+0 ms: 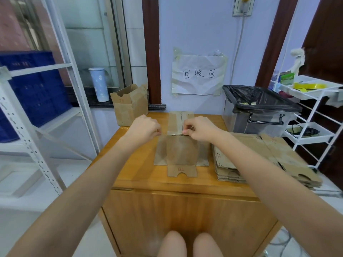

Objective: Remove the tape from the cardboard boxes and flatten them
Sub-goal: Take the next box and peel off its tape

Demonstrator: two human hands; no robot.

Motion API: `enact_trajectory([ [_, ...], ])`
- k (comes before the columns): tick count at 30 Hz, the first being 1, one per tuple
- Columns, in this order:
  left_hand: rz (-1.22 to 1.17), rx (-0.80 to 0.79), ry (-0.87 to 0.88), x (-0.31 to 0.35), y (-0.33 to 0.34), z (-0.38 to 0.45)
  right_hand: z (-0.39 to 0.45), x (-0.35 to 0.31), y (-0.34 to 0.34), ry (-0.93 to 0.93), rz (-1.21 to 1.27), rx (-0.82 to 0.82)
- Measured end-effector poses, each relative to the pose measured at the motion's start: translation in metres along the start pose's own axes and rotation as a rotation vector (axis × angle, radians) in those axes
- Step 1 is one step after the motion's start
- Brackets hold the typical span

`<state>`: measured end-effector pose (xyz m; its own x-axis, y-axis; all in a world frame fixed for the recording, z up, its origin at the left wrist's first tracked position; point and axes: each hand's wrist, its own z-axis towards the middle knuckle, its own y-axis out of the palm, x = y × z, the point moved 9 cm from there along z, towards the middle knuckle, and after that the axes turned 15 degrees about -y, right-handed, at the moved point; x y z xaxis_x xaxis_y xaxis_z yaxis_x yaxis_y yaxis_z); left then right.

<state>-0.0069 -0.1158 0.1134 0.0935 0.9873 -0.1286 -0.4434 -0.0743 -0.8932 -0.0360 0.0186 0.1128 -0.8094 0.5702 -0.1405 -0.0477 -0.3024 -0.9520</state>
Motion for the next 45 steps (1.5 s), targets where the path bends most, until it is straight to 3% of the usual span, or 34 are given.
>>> enact_trajectory([
  [6,0.156,0.127,0.234,0.012,-0.036,0.006,-0.001,0.004,0.000,0.007,0.019,0.006],
  [14,0.363,0.102,0.367,0.039,-0.047,0.019,-0.001,0.002,0.000,0.003,0.020,0.024],
  [19,0.470,0.107,0.374,0.044,-0.046,0.031,-0.002,0.002,-0.002,-0.011,0.016,0.046],
  [27,0.447,0.106,0.366,0.058,-0.047,0.045,-0.002,0.001,0.000,0.002,0.035,0.013],
  [39,0.245,0.289,0.201,0.059,-0.078,0.059,0.000,0.005,-0.002,0.001,0.033,0.068],
  [45,-0.088,0.141,-0.152,0.020,-0.069,0.075,-0.011,0.023,0.000,0.118,0.252,0.156],
])
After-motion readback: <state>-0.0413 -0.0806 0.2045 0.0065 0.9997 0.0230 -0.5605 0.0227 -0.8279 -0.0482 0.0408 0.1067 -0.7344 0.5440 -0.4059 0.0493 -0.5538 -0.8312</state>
